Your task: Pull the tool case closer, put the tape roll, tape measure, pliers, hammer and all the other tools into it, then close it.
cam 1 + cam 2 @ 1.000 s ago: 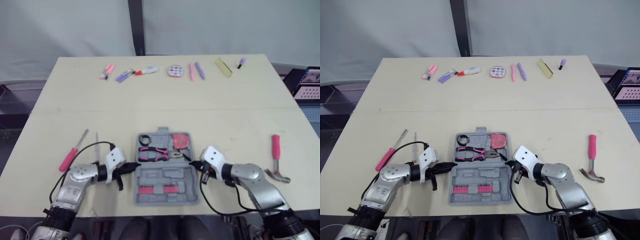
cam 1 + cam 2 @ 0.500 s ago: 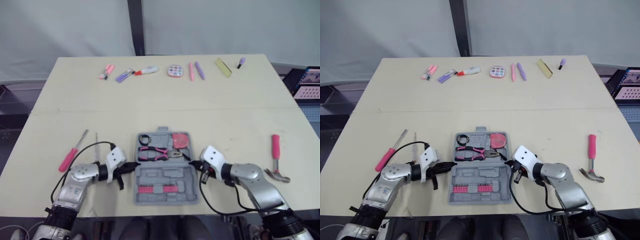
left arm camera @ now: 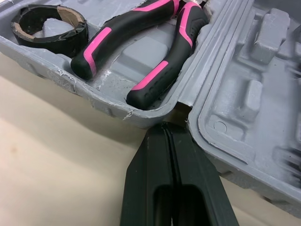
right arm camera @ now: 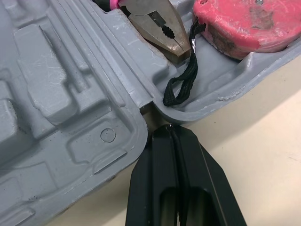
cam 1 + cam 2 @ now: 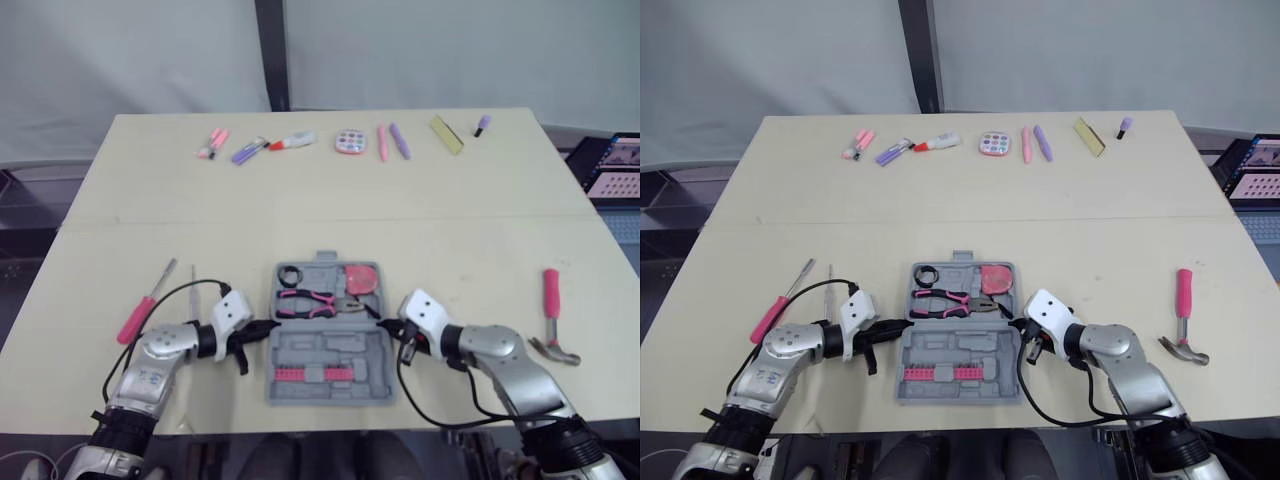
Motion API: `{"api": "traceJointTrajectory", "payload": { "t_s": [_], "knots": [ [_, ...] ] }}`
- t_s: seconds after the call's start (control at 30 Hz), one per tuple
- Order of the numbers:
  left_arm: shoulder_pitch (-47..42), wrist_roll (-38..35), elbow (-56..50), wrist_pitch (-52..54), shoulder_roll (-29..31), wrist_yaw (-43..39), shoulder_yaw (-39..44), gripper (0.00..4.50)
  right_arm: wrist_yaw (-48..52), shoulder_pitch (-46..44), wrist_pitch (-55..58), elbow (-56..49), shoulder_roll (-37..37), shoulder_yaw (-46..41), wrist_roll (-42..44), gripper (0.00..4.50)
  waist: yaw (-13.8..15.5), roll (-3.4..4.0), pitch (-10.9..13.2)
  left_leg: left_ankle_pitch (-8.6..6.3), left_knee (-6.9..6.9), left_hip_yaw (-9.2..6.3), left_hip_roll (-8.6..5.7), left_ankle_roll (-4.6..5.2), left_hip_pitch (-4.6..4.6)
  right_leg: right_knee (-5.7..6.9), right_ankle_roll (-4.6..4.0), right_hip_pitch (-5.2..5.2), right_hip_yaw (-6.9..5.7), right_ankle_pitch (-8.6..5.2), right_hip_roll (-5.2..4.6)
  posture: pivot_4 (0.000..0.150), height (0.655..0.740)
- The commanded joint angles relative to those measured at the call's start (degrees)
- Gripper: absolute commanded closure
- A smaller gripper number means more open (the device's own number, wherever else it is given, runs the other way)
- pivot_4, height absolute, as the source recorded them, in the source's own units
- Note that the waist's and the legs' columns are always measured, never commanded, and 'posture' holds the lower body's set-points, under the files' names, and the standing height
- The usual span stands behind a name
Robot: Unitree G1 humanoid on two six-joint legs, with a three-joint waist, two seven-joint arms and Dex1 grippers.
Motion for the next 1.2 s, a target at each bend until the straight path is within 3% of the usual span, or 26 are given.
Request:
{"api": "traceJointTrajectory", "payload": {
  "t_s": [0.03, 0.8, 1.03, 1.2],
  "knots": [
    [-0.7, -0.3, -0.7, -1.5, -0.8, -0.2, -0.1, 4.5, -0.8, -0.3, -1.2, -0.6, 0.6, 0.0, 0.4, 4.41, 0.0, 0.0, 0.0, 0.0, 0.0, 0.0, 0.0, 0.0, 0.0, 0.0, 0.0, -0.01, 0.0, 0.0, 0.0, 0.15, 0.74],
    [1.4, -2.7, -0.8, -1.7, 3.6, -2.4, 5.0, 4.5, 0.3, 5.3, -2.6, -1.1, -5.4, -4.6, 1.7, 4.41, 0.2, -0.01, 0.0, 0.0, 0.01, -0.05, -0.06, 0.0, 0.0, 0.05, 0.0, -0.01, 0.01, 0.0, -0.06, 0.15, 0.74],
    [7.5, -12.9, -14.0, 3.7, 6.1, -5.1, 11.9, 4.5, 4.0, 9.9, 2.5, -10.3, -10.7, -11.4, 9.5, 4.41, 0.2, 0.0, 0.0, 0.0, -0.02, -0.07, -0.05, 0.0, -0.03, -0.08, 0.0, 0.03, 0.05, 0.0, -0.07, 0.15, 0.74],
    [17.7, -20.4, -25.5, 8.6, 9.1, -5.9, 19.9, 4.5, 6.5, 15.8, 7.2, -16.8, -13.5, -16.7, 16.0, 4.41, 0.1, 0.01, 0.0, 0.0, -0.12, -0.05, 0.07, 0.0, -0.02, -0.62, 0.0, 0.25, 0.04, 0.0, 0.02, 0.15, 0.74]
  ]
}}
